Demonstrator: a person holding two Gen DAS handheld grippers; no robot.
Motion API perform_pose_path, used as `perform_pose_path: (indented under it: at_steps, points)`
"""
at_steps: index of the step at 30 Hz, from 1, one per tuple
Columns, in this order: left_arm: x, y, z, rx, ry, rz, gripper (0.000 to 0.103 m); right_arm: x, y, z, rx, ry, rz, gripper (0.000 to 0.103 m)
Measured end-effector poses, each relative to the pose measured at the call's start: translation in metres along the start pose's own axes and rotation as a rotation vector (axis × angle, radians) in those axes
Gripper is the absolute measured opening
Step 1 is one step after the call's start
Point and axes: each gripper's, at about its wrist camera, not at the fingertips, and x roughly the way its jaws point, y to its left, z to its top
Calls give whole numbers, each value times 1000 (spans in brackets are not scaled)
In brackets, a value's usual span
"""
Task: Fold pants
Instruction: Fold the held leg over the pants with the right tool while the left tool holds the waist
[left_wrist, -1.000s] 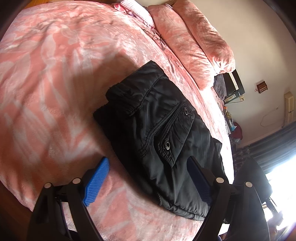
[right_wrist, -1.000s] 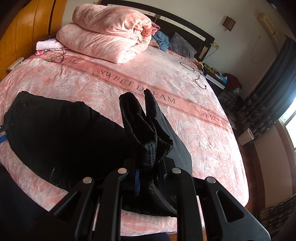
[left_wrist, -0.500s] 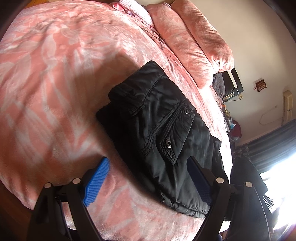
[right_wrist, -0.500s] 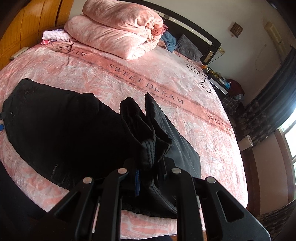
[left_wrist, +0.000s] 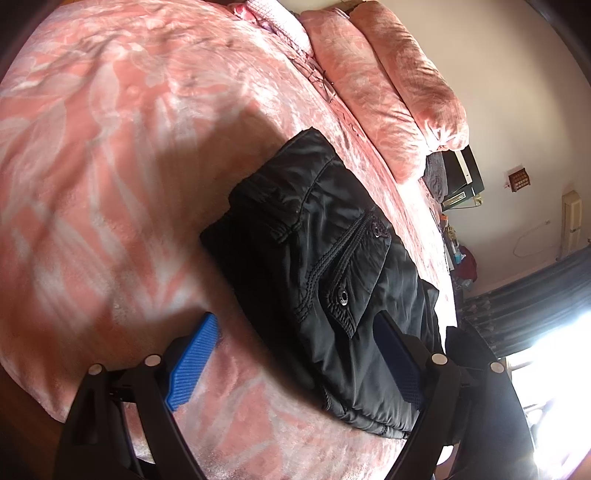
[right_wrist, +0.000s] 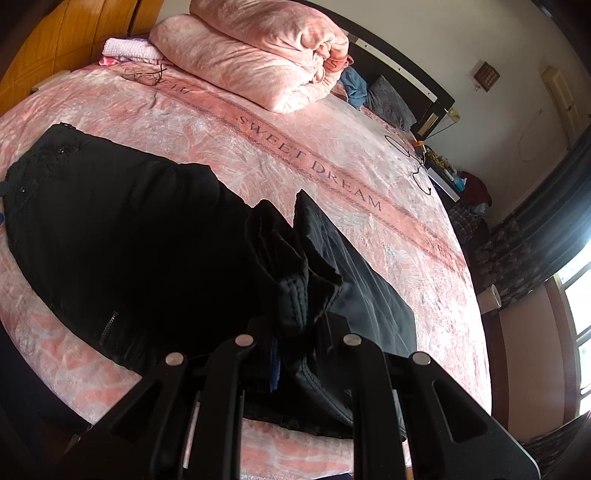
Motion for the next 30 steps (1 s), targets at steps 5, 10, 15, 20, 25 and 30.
perform_pose_path:
  at_steps: [5,10,15,20,25,30]
  points:
    - [0,2,2,-9,1,-5,86,10,17,-4,-46,8,-21,14]
    - [0,3,2,-15,0,-10,86,16,37,-9,-95,8,-61,14]
    - [0,4,3,-18,0,-19,86,25,60,-21,-165,9,-116,14]
    - [-4,7,4,-23,-2,-24,86,40,84,-37,-227,23,-148,14]
    - [-5,9,4,-22,2,-26,86,48,96,-44,-242,31,-120,26]
    - [-6,10,4,-23,4,-30,86,30,90,-37,-212,17,71,78]
